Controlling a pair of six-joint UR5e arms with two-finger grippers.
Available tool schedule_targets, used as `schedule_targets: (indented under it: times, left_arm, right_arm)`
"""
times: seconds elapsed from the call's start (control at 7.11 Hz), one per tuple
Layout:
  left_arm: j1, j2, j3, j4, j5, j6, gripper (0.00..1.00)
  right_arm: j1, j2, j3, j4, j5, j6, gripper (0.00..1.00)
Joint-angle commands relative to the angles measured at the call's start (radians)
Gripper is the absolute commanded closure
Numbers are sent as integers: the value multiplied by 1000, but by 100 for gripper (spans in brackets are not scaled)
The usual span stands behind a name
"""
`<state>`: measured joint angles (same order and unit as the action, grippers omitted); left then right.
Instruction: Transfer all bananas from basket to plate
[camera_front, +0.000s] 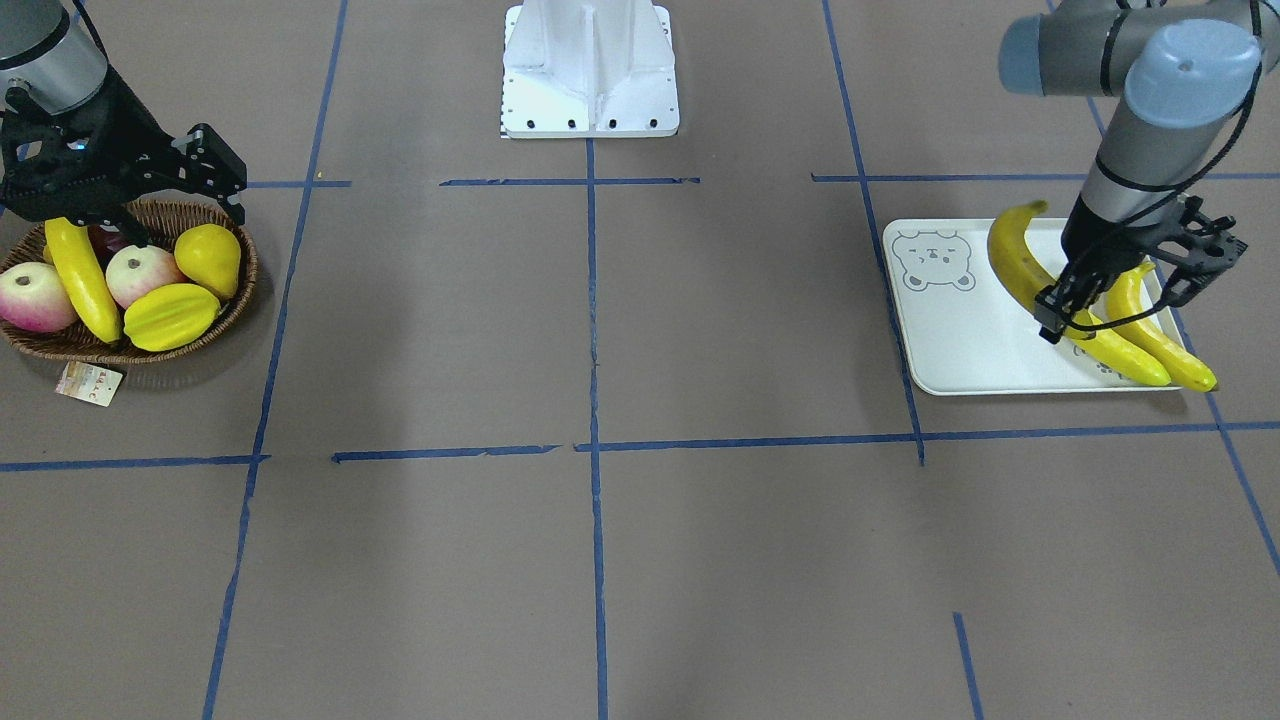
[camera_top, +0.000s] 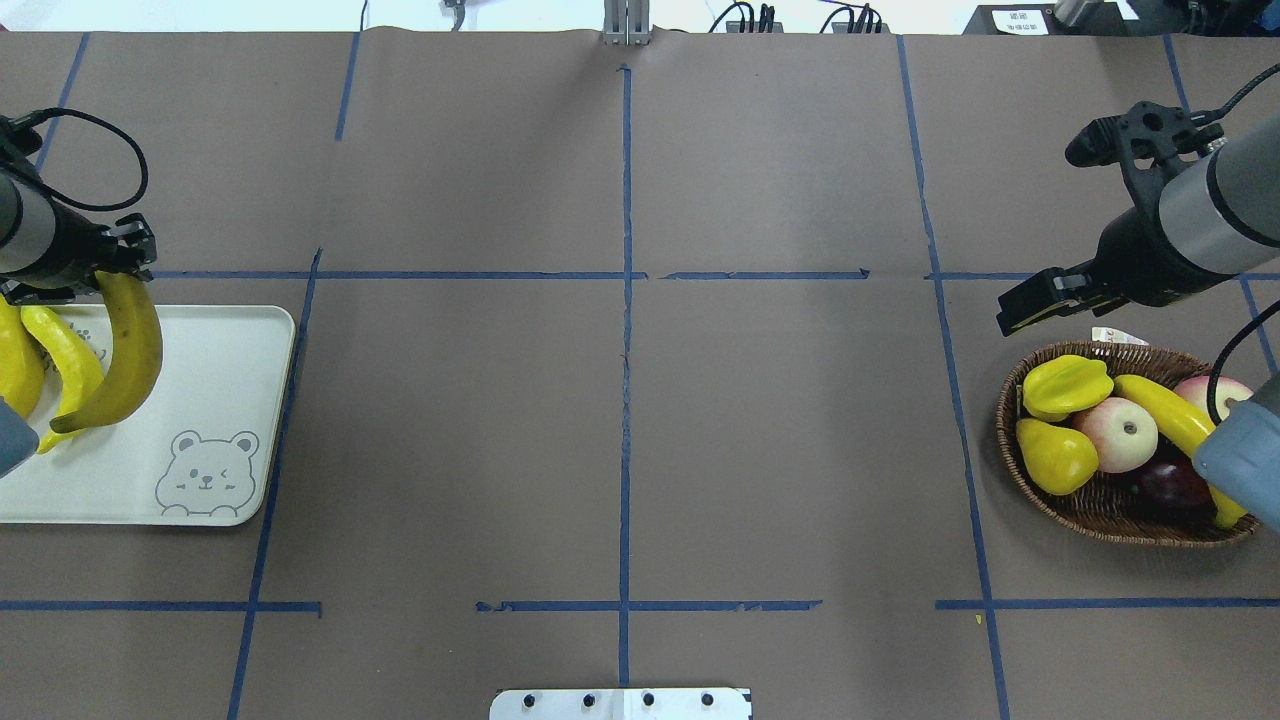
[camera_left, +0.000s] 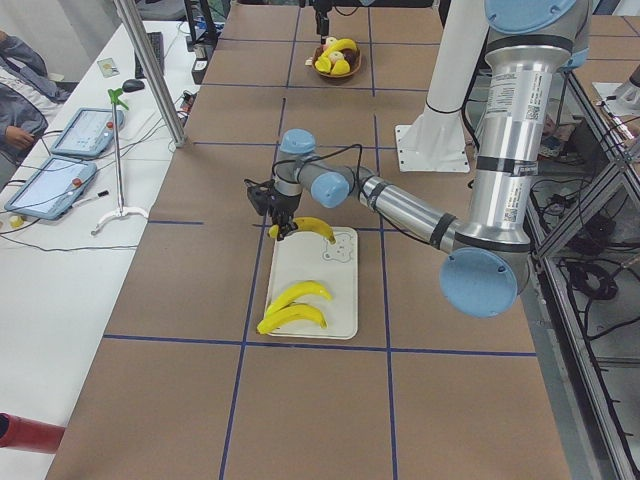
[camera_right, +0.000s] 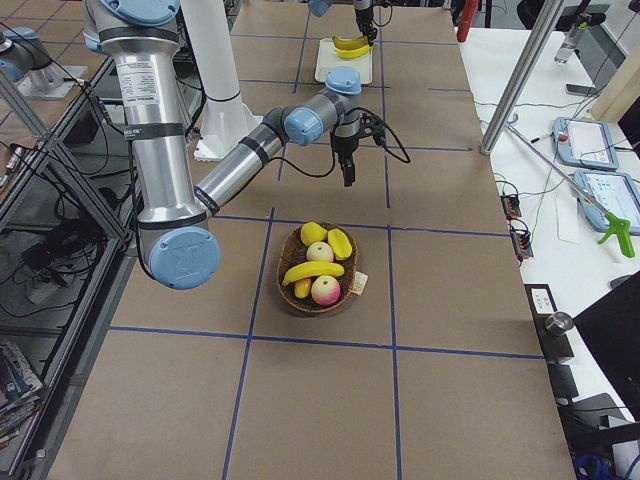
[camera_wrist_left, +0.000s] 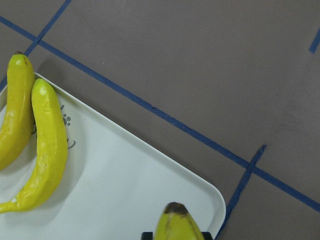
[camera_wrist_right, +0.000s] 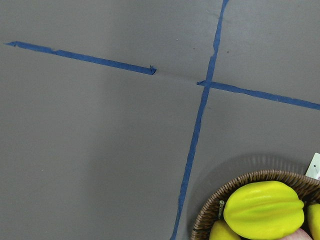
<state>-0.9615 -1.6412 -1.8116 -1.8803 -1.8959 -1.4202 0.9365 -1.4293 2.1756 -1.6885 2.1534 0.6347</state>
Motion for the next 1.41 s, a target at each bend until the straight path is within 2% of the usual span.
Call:
schedule_targets:
  times: [0.0,0.14,0.28,0.42,0.56,0.7,0.84,0.98,1.12,1.27]
  left_arm:
    - [-13,30,160,-216,-6,-78,100]
    - [-13,40,210,-306,-6,-124,100]
    - [-13,40,245,-337,-6,-128,89]
    - [-14,44,274,-371,-6,-118,59]
    - [-13,66,297,-429,-6,-112,1]
    - [-25,72,285,-447,-61,-76,0]
    - [-124,73,273,-439,-203,-16,0]
    - [-211,69,241,-436,-301,18,0]
    - [-214,69,176,-415,-316,18,0]
    - [-206,60,73,-319,-316,18,0]
  right_arm:
    - [2,0,1,-5,0,-7,1]
    - [2,0,1,-5,0,-7,1]
    - [2,0,3,-5,0,-7,1]
    - [2,0,1,-5,0,-7,1]
    - [2,-2,1,-5,0,-7,1]
    - [4,-5,3,-5,-1,-7,1]
    - [10,-16,4,-4,0,-7,1]
    - [19,-22,6,-3,0,-10,1]
    - [39,-51,19,-3,0,-42,1]
    - [60,-128,42,4,-3,-147,1]
